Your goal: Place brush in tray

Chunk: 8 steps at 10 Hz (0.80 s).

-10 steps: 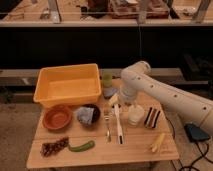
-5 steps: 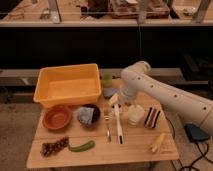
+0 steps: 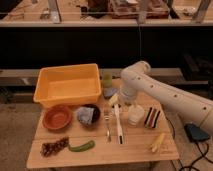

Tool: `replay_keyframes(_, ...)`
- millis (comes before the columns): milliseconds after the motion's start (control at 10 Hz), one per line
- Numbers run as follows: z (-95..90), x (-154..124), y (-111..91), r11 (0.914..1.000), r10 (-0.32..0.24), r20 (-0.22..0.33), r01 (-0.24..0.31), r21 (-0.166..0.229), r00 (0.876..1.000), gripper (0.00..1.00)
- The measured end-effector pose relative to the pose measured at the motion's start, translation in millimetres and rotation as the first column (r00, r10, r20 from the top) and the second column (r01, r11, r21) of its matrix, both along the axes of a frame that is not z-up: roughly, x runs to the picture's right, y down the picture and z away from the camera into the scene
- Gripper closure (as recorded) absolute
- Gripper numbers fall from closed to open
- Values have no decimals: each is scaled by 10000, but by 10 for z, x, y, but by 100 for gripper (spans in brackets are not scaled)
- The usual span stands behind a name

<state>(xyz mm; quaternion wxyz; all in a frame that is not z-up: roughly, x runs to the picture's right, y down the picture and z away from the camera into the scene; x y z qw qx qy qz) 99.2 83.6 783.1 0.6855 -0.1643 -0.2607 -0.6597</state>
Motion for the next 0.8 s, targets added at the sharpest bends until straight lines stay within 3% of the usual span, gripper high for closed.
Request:
replay_keyframes(700,-9,-8,-19,10000,3,55,-3,58,10000,20)
replay_keyframes(800,-78,-55,-75,9999,-56,153,54,162,9999,20)
